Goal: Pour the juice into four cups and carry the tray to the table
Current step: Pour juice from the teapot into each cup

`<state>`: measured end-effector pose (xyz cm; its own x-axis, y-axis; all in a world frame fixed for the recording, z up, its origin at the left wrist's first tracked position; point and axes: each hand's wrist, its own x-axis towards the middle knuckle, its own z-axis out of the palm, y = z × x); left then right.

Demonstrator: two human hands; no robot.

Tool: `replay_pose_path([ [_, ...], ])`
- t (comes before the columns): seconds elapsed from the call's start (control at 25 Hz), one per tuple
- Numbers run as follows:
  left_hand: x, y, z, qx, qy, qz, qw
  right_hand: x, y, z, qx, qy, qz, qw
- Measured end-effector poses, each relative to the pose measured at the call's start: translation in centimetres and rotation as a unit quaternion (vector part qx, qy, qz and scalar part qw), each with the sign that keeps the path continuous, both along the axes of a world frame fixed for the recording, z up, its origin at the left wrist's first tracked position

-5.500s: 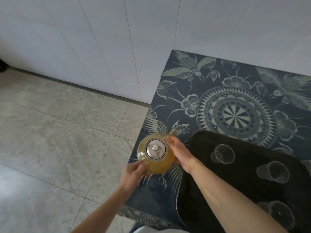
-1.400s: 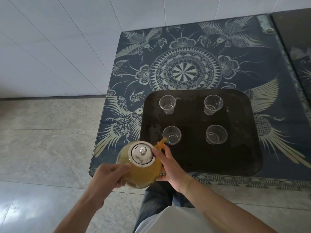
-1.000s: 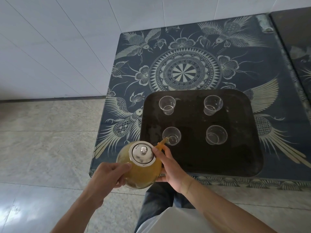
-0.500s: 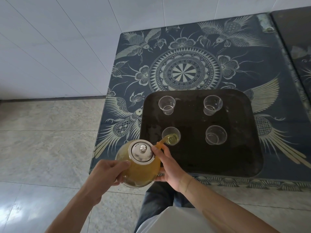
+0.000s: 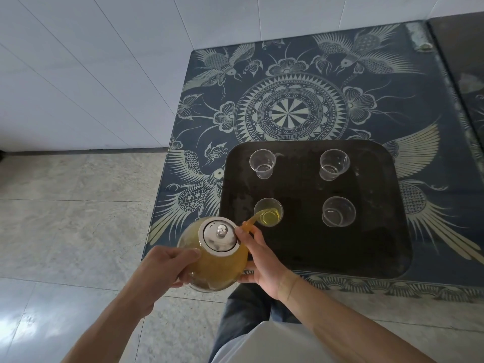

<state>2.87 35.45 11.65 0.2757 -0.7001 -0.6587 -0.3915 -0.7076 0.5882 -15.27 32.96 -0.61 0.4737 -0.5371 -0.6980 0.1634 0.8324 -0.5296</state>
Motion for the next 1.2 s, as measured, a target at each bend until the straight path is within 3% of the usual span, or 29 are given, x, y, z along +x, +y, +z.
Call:
replay_pose_path([
  [1.2, 0.0, 0.1, 1.4, 0.006, -0.008, -0.012, 1.0, 0.6, 0.3, 0.7, 0.001, -0.015, 0.001, 1.0],
])
